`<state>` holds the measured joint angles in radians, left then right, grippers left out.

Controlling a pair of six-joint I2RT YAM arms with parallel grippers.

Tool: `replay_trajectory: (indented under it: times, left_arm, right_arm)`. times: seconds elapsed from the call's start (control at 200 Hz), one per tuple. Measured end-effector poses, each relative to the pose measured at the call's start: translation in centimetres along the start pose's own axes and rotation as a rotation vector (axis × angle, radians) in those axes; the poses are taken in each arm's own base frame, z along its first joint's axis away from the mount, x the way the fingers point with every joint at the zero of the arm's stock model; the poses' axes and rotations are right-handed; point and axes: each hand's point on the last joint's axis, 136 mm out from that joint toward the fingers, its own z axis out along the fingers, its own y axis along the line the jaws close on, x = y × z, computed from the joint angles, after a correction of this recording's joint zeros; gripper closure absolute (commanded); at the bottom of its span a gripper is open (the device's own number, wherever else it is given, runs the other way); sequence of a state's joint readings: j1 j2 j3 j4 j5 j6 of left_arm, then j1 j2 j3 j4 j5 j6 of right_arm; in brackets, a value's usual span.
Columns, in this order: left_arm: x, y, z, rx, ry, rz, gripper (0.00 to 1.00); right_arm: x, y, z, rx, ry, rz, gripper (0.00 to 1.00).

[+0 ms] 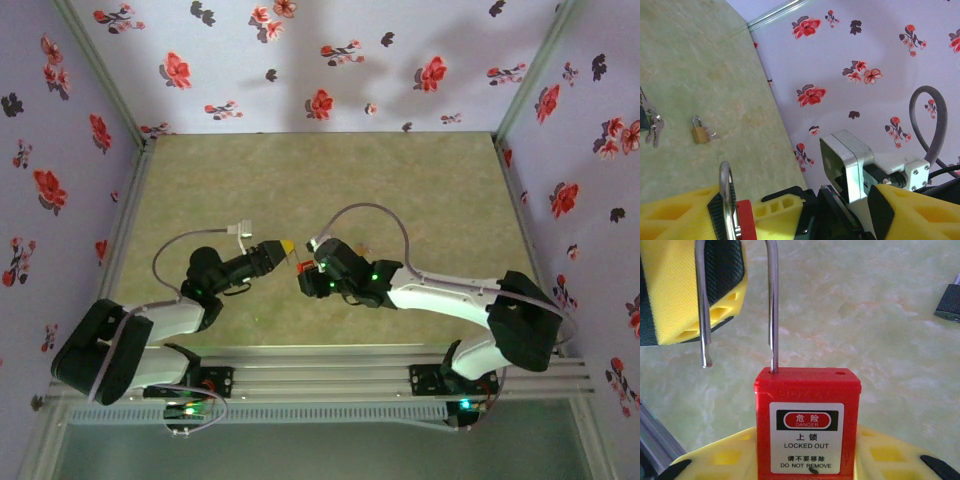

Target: Lock with the key

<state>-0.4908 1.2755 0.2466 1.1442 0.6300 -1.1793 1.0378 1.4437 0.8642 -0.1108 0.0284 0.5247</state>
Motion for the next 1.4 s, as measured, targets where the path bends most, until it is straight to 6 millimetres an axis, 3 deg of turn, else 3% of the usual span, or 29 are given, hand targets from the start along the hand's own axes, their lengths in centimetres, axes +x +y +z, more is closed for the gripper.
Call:
replay_trajectory:
  times: [0.54,0.92,1.22,1.4]
  left_arm:
    - [0.0,-0.2,0.0,0.006,0.001,0.004,0.29]
    - [0.1,-0.3,0.0,0.01,0.007,0.005,0.28]
    - [0.1,-0.4,0.0,0.013,0.01,0.009,0.16]
    - [-0.1,-0.6,0.2,0.014,0.014,0.01,0.15]
  right_arm:
    - [1.5,-1.4,1.0,0.063,0.053,-0.004,1.0]
    - [1.9,-0.8,1.4,0.044,0.074,-0.01,1.0]
    - [0.7,0.6,-0.3,-0.026,0.035,-0.012,1.0]
    - [1.0,1.0,-0.8,-0.058,0.036,-0.022,1.0]
